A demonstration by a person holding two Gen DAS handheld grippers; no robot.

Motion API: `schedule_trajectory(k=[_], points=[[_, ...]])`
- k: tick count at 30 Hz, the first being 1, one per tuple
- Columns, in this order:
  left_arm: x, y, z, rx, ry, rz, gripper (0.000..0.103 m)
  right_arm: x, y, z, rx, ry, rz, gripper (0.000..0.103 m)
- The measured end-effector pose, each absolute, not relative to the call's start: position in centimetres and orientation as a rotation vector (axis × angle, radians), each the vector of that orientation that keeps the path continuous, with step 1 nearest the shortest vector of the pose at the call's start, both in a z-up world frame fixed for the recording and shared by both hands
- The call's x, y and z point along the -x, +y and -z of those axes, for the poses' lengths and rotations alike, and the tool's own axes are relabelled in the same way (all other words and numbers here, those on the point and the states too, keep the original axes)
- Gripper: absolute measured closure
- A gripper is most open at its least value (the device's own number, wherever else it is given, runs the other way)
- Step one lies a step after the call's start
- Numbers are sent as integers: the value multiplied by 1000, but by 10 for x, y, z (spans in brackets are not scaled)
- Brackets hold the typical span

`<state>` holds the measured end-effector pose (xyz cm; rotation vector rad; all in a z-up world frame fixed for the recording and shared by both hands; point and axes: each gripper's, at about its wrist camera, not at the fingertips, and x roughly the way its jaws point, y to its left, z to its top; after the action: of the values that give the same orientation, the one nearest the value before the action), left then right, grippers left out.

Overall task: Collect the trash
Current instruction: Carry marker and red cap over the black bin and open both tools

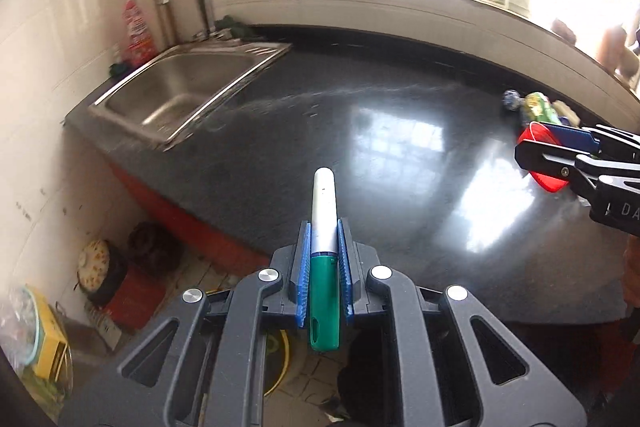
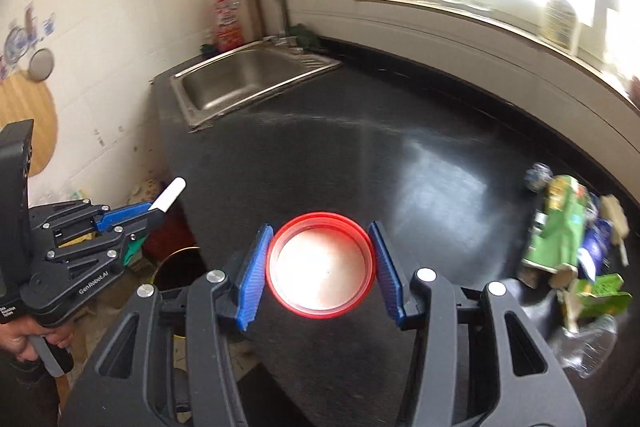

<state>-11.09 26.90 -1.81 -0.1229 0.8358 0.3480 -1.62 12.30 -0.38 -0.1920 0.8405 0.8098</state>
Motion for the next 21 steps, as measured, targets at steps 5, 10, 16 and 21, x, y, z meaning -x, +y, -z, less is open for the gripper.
schedule_trajectory(k=[5,10,16,21], points=[[181,331,41,208,860,-508,90,66,222,12,259,854,-1043,54],[228,369,78,297,895,-576,90,116,295,36,338,901,-1209,54],[247,391,141,377,957,-566,90,141,346,81,397,1020,-1250,54],[251,400,179,425,978,-543,90,145,375,125,449,1103,-1222,54]])
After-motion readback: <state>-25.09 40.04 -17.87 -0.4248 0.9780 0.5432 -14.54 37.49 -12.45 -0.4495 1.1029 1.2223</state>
